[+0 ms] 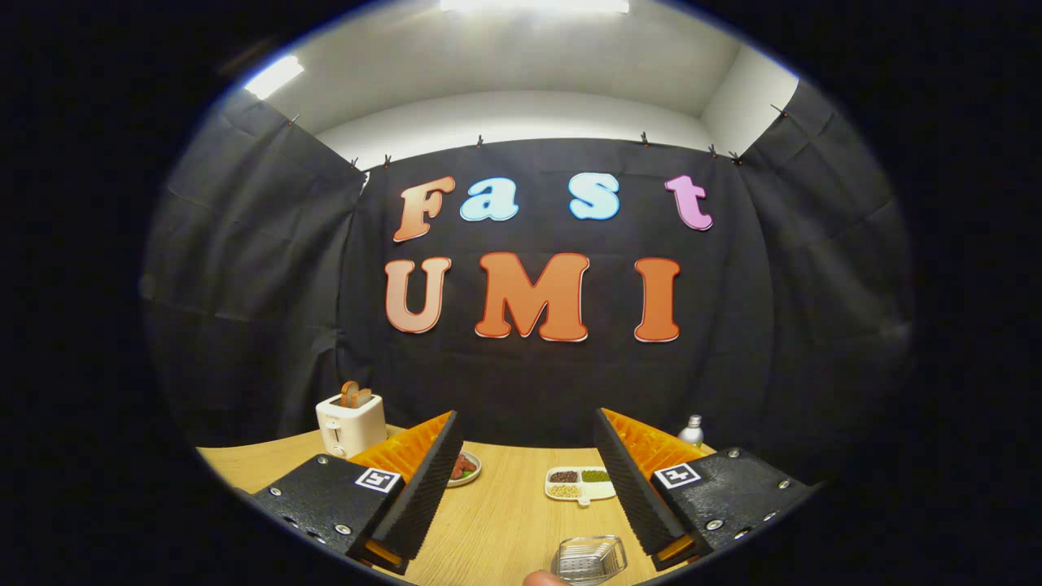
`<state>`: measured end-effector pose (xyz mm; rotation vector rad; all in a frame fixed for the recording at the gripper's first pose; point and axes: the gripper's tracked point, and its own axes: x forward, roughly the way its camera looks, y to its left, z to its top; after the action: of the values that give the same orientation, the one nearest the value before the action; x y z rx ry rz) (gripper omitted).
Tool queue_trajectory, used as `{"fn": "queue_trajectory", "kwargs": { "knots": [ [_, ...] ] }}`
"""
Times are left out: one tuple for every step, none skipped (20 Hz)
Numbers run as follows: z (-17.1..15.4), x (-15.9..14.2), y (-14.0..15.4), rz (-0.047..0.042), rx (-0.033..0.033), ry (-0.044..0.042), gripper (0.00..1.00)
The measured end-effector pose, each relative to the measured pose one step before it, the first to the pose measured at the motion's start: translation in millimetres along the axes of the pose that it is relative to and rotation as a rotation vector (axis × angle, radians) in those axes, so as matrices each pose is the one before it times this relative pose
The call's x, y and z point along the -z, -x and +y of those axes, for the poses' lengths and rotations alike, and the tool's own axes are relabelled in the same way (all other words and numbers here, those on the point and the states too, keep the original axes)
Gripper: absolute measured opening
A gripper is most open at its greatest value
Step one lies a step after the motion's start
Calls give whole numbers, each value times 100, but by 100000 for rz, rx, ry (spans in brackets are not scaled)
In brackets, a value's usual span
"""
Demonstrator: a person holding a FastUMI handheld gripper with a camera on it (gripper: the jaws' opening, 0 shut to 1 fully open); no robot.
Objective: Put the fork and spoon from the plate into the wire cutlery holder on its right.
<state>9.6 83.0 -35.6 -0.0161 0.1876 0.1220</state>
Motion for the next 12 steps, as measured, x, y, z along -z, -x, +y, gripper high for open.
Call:
{"fn": "queue_trajectory", "kwargs": {
  "knots": [
    [1192, 773, -250, 3199, -2447, -1314, 97],
    [1185, 988, -335, 3710, -2598, -1313, 97],
    [1089, 1031, -317, 4180, -2275, -793, 97],
    [1004, 987, -271, 4168, -1982, -472, 96],
    [977, 684, -376, 3271, -1788, -350, 95],
    [940, 636, -380, 2683, -1406, -491, 95],
    [922, 817, -488, 3210, -1143, -336, 95],
    [893, 1144, -575, 4233, -1021, -168, 95],
    [978, 1091, -448, 4586, -1563, -222, 95],
    [1166, 1167, -348, 4455, -2088, -72, 95],
    [1149, 1172, -540, 4952, -1938, 147, 95],
    [966, 1313, -705, 4888, -1092, 584, 95]
  ]
}}
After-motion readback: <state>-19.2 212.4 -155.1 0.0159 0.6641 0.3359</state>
